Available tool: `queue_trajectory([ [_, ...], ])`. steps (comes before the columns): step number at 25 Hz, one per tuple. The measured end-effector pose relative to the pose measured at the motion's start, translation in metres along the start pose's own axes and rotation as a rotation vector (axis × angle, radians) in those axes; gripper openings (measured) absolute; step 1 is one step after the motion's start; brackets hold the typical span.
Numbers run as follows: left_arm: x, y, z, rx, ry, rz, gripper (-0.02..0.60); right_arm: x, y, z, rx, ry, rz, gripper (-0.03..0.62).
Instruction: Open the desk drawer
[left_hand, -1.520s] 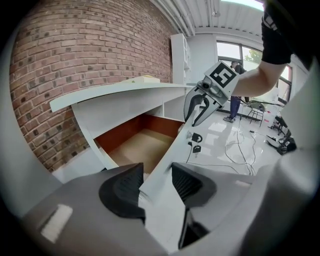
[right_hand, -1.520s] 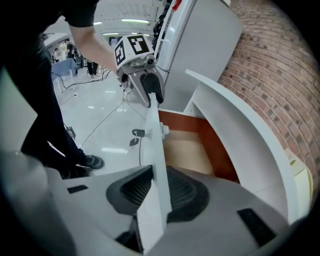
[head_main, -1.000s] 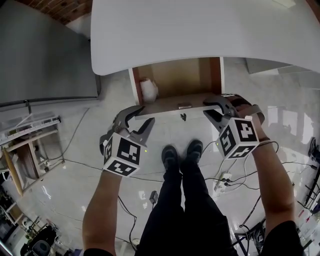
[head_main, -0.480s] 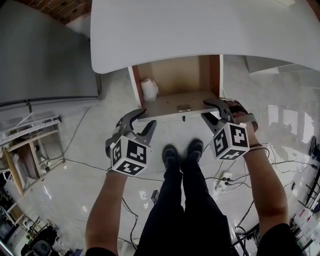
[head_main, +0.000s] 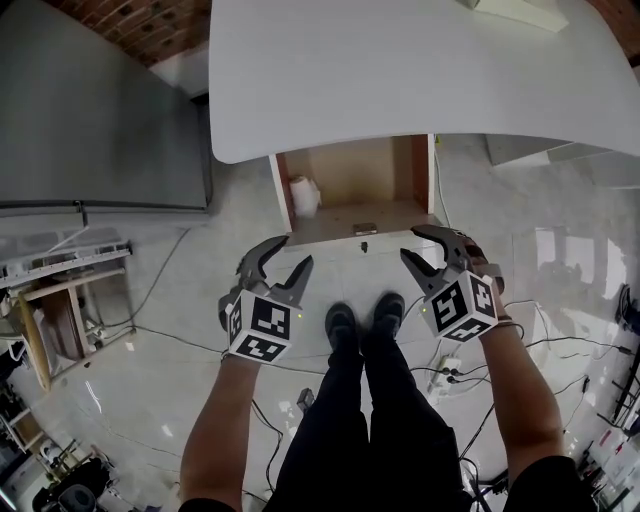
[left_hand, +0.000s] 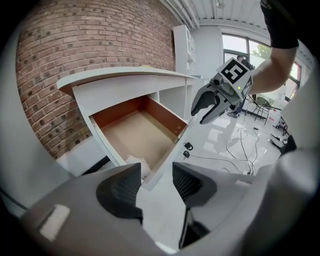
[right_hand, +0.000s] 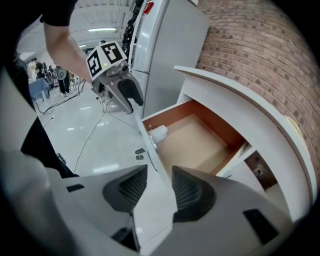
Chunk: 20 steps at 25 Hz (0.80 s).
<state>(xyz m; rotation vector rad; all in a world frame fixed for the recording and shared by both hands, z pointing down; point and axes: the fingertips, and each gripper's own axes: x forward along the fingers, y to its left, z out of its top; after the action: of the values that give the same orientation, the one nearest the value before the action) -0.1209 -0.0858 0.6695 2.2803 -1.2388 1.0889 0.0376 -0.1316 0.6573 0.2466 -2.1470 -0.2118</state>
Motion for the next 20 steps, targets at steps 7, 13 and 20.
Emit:
queue_trajectory([
  [7,-0.045,-0.007,0.023,-0.115,-0.051,0.021,0.196,-0.054,0.005,0.03,0.111,-0.054,-0.03,0.143],
  [13,-0.104,0.006,0.056,-0.285,-0.149,0.025,0.195,-0.096,0.022,0.073,0.237,-0.123,-0.006,0.111],
  [20,-0.17,0.016,0.116,-0.282,-0.259,0.007,0.195,-0.151,0.03,0.105,0.332,-0.169,0.004,0.081],
])
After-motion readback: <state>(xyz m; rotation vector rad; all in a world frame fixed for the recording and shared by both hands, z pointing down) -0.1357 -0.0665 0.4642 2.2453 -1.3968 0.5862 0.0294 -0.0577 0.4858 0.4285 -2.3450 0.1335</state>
